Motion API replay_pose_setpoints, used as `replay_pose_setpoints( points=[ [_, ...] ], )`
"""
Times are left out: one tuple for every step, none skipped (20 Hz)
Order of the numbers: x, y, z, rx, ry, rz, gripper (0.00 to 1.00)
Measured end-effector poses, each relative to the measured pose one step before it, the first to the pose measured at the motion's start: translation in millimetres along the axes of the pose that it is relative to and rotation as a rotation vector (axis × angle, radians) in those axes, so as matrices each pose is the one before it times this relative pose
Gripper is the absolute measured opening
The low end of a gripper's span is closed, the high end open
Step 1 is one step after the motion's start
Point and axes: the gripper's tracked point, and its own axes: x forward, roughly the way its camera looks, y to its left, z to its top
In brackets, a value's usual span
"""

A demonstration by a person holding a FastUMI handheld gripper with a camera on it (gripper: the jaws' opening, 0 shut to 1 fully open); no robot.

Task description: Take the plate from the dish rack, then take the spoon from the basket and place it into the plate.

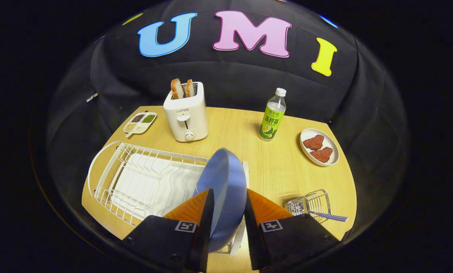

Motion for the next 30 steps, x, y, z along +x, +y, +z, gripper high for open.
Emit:
replay_pose_setpoints(
  points=[
    [-0.77,-0.82,2.26,0.01613,-0.00086,-0.00782,0.43],
    [1.44,0.62,0.66,0.01659,0.00077,-0.00851,0.41],
    [-1.83,-0.79,3.17,0.00403,-0.00419,-0.00859,0.38],
    [3.74,0.24,2.04,0.01329,-0.01227,-0.00578,0.36],
    [2.19,1.33,2.52,0.00880,-0.01110,-0.00889,0.34],
    [-3.25,1.86,2.95,0.00751,-0.00966,-0.00165,0.32],
    [-0.93,1.07,1.95,-0.00386,-0.00248,-0.00241,0.31],
    [-2.69,-2.32,5.63,-0.00975,-0.01694,-0.01332,0.31],
    [-0.38,-2.77,9.66,-0.01343,-0.03179,-0.01342,0.29],
    [-4.50,0.89,8.54,-0.02685,-0.02887,-0.00673,0.29],
    [-0.66,-1.62,6.04,-0.03250,-0.02402,-0.00990,0.29],
    [1.75,0.11,-3.68,-0.01671,0.00602,-0.00237,0.29],
    [-3.92,0.00,0.17,-0.00074,-0.00097,-0.00167,0.27],
    [2.70,-0.09,0.39,-0.00360,-0.00383,-0.00685,0.27],
    [0.66,-3.01,0.61,-0.00710,-0.00304,-0.01416,0.27],
    [0.13,-1.88,0.58,-0.00254,-0.00560,-0.01531,0.27],
    [-0.61,-0.38,-1.22,0.00332,0.00415,-0.01504,0.27],
    [-1.06,-0.65,-0.15,-0.00059,-0.00426,-0.02581,0.27],
    [-1.84,1.07,1.10,-0.00702,-0.01064,-0.02611,0.27],
    [-2.31,5.56,2.07,-0.01502,-0.01683,-0.01274,0.27],
    [-3.99,5.85,2.57,-0.02206,-0.01507,-0.01120,0.26],
    [-3.35,4.30,3.64,-0.02775,-0.01940,-0.01040,0.27],
    [-2.30,3.88,1.84,-0.02955,-0.01646,-0.00867,0.27],
    [-0.52,3.26,0.47,-0.02831,-0.01265,-0.00939,0.27],
    [-1.79,3.47,0.88,-0.01540,-0.01117,-0.00275,0.27],
    [-2.50,4.65,0.34,-0.01522,-0.01089,0.00041,0.27],
    [-1.18,-1.03,1.30,-0.01587,-0.01159,-0.00163,0.27],
    [-0.78,-2.70,-3.30,-0.00376,0.00459,-0.00524,0.27],
    [-3.39,-7.09,-1.26,0.01367,0.00443,-0.02194,0.27],
    [-3.82,-4.02,5.13,0.02868,-0.01658,-0.00423,0.27]
  ],
)
